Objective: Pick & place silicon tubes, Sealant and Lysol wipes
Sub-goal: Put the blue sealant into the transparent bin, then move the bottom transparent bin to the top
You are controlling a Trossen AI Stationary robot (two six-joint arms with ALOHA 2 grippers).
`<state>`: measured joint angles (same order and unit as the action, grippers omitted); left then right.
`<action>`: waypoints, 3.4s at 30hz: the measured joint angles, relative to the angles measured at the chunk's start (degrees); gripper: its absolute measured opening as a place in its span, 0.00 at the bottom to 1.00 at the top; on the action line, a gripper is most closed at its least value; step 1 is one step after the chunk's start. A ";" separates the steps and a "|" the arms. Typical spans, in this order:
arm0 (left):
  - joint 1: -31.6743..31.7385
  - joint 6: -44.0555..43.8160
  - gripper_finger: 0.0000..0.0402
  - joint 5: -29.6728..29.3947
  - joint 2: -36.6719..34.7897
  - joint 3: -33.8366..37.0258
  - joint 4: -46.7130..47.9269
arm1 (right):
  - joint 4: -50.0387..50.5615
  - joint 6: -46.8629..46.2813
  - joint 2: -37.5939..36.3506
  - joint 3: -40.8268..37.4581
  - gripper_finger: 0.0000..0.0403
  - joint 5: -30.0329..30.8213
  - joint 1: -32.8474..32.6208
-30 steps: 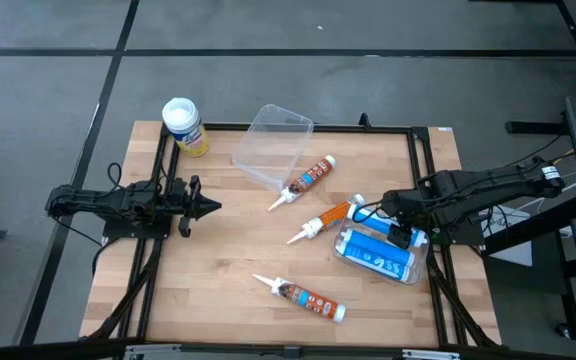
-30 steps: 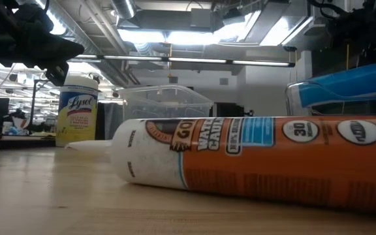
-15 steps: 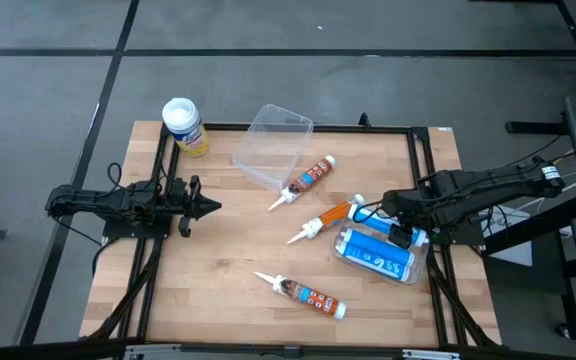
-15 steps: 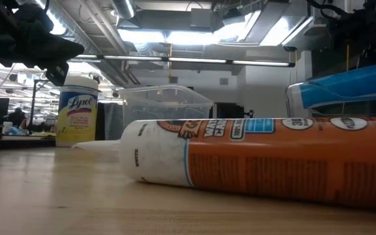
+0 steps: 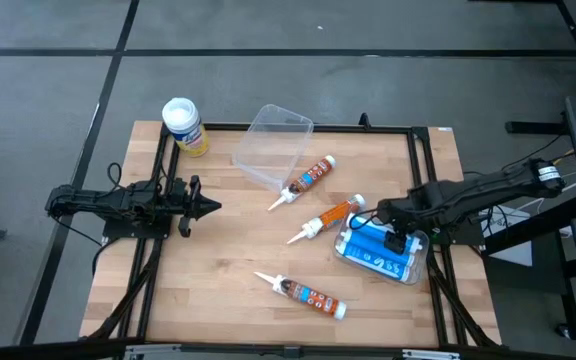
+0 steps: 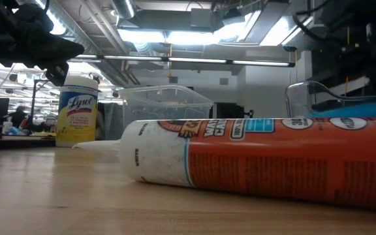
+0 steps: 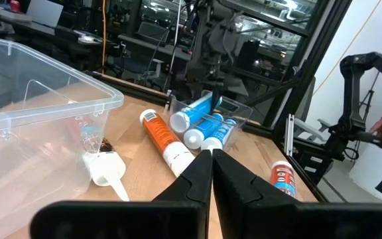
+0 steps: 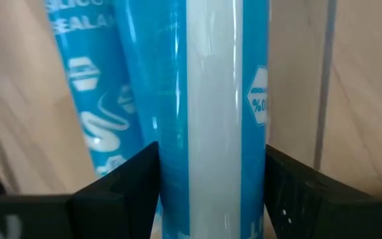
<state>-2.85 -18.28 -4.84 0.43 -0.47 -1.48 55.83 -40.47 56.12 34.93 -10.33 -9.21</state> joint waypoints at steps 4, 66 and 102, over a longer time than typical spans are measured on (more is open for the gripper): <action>0.00 0.00 0.02 0.00 0.00 0.00 0.00 | -3.29 -0.01 -0.03 -3.10 0.54 0.37 0.00; 0.00 0.00 0.03 -0.02 0.00 0.00 0.00 | 0.83 13.21 8.44 16.19 0.50 7.25 0.72; 0.02 0.00 0.02 0.00 -0.02 0.00 0.00 | -14.66 55.36 25.70 16.75 0.01 23.30 26.82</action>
<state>-2.83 -18.28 -4.84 0.40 -0.47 -1.48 41.17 14.89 81.82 51.68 12.97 17.61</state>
